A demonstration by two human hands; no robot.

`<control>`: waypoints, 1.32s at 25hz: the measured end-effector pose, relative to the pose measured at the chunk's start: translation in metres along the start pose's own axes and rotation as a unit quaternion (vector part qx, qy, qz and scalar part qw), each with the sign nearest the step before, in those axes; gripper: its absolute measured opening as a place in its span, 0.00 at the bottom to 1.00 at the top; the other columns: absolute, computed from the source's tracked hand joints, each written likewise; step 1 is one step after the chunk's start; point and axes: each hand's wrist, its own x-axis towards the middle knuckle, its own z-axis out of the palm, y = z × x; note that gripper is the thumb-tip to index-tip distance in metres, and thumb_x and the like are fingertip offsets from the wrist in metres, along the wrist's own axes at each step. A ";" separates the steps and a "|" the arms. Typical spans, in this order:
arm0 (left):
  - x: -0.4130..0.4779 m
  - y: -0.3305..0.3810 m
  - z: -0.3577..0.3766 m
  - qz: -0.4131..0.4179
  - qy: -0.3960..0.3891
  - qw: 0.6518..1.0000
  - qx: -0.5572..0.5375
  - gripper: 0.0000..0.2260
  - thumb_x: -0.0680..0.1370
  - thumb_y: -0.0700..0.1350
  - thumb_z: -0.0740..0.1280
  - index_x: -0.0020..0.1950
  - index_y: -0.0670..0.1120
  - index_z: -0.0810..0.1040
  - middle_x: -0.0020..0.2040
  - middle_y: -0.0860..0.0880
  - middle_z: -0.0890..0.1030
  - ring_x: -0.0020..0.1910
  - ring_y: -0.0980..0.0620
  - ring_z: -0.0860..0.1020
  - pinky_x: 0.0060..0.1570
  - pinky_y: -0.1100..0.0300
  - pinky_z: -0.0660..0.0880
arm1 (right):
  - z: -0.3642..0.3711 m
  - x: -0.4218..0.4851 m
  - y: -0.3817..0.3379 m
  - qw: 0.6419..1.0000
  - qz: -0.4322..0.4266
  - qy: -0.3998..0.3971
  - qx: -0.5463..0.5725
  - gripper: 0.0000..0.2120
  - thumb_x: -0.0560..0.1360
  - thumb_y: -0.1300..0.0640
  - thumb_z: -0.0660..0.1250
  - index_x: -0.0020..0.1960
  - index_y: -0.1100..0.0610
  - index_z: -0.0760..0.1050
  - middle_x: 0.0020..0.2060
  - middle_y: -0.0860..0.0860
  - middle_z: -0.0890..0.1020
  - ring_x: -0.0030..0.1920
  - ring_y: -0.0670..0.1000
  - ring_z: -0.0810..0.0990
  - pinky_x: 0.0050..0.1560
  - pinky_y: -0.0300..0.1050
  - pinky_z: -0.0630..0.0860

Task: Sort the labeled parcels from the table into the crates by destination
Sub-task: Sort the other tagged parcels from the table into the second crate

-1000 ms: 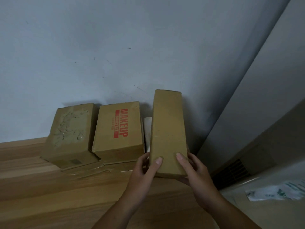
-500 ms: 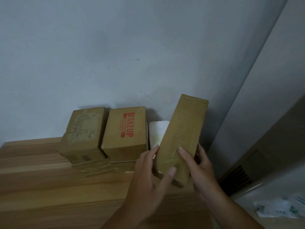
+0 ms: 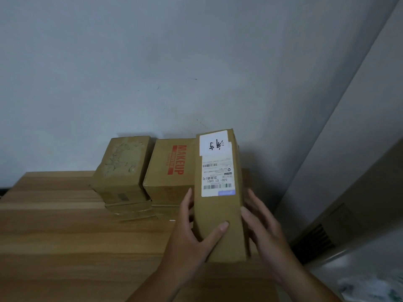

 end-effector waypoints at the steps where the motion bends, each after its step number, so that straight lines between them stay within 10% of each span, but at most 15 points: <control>1: -0.006 0.001 0.000 0.018 0.007 1.000 0.025 0.44 0.67 0.68 0.76 0.76 0.71 0.53 0.66 0.71 0.71 0.63 0.69 0.74 0.52 0.64 0.80 | 0.003 -0.002 0.000 1.000 -0.013 -0.011 -0.021 0.40 0.60 0.33 0.80 0.71 0.34 0.71 0.63 0.37 0.81 0.62 0.40 0.81 0.57 0.46 0.82; 10: -0.077 -0.031 -0.091 -0.009 0.225 0.971 0.083 0.15 0.82 0.59 0.60 0.68 0.60 0.75 0.64 0.64 0.77 0.63 0.63 0.76 0.57 0.66 0.74 | 0.077 -0.023 0.032 0.988 -0.002 -0.153 -0.031 0.34 0.62 0.39 0.79 0.66 0.34 0.75 0.61 0.42 0.83 0.58 0.45 0.84 0.50 0.45 0.83; 33: -0.395 -0.142 -0.417 -0.282 0.469 0.729 0.411 0.26 0.78 0.66 0.55 0.73 0.58 0.69 0.67 0.61 0.71 0.67 0.59 0.68 0.69 0.61 0.64 | 0.519 -0.171 0.152 0.869 0.161 -0.449 -0.130 0.30 0.60 0.36 0.77 0.61 0.45 0.82 0.52 0.50 0.88 0.53 0.53 0.87 0.59 0.57 0.80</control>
